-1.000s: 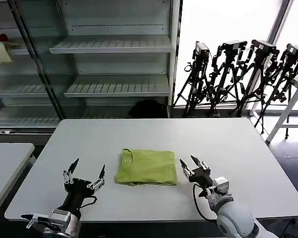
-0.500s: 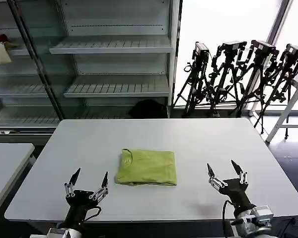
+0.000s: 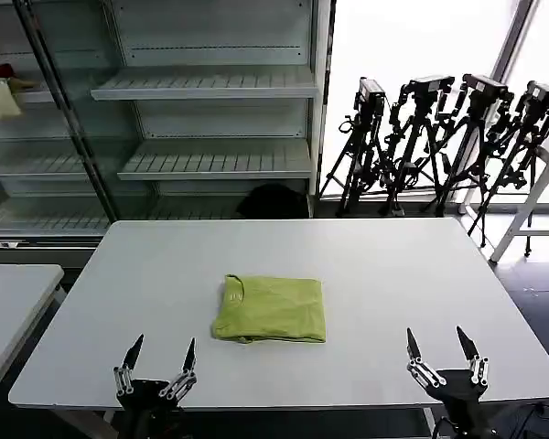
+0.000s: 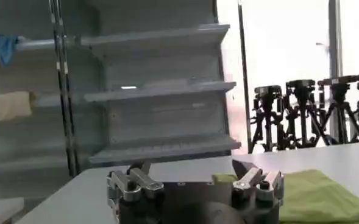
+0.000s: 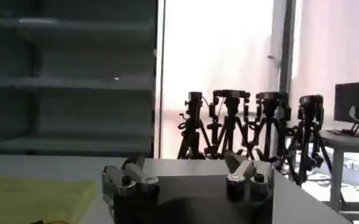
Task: Fold and organize the clothes.
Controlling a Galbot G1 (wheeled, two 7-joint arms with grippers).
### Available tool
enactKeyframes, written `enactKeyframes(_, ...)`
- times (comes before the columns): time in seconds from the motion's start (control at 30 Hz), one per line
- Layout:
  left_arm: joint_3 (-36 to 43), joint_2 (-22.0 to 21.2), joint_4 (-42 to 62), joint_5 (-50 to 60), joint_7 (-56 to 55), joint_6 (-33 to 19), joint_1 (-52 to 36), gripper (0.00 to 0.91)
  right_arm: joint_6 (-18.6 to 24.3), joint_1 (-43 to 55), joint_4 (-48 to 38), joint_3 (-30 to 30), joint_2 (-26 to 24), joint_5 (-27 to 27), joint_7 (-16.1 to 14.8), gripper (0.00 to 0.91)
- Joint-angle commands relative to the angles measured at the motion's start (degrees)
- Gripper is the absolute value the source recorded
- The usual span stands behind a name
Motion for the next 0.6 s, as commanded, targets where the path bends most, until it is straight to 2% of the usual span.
enactKeyframes(0.03,0.0,-0.7,0.6,2.2,-0.3,-5.5,3.1,0.907,11.6,-6.5,0.0,-0.5,1.0,-5.0,2.3,0.907)
enactKeyframes(0.6,0.0,-1.1,1.1,2.7,-0.3,-5.4,2.6,0.907,12.7,-4.9,-1.2,-1.7,1.3,-6.5,2.7,0.907)
